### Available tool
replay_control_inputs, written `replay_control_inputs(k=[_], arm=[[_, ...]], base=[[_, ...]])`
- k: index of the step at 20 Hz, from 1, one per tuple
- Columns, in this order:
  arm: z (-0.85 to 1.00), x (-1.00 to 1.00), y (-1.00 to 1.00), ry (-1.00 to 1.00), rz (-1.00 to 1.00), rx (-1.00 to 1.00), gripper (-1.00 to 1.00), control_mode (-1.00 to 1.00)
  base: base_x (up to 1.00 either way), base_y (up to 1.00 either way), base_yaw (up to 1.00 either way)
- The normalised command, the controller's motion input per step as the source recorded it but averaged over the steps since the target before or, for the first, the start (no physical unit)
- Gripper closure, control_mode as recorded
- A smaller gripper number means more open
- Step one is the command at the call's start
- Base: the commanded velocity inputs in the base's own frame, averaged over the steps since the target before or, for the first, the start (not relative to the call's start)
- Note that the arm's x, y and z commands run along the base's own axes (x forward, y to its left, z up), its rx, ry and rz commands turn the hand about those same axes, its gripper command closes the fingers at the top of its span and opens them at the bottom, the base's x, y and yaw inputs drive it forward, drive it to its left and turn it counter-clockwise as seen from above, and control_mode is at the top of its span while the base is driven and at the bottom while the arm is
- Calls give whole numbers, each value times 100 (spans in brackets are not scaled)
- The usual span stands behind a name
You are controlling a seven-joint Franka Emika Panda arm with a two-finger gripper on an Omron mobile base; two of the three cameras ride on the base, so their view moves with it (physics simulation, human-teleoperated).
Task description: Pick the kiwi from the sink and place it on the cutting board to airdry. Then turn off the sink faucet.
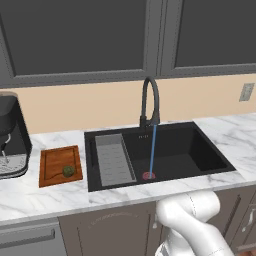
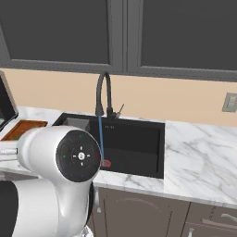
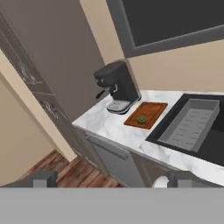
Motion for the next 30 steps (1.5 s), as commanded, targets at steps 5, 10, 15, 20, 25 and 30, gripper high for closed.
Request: replay_control_inputs(k=[5, 10, 15, 20, 25, 30], arm=[[-16, 12, -12, -11, 19, 0, -100, -100], [-20, 32, -12, -8, 23, 0, -100, -100], [-18, 48, -7, -4, 21, 0, -100, -100], [-13, 31, -13, -11, 13, 0, -100, -100], [-12, 21, -30, -16, 5, 5, -100, -100], [-12, 29, -27, -15, 1, 10, -100, -100]], base=[[0, 0, 0], [0, 0, 0], [0, 0, 0], [0, 0, 0], [0, 0, 0], [0, 0, 0]])
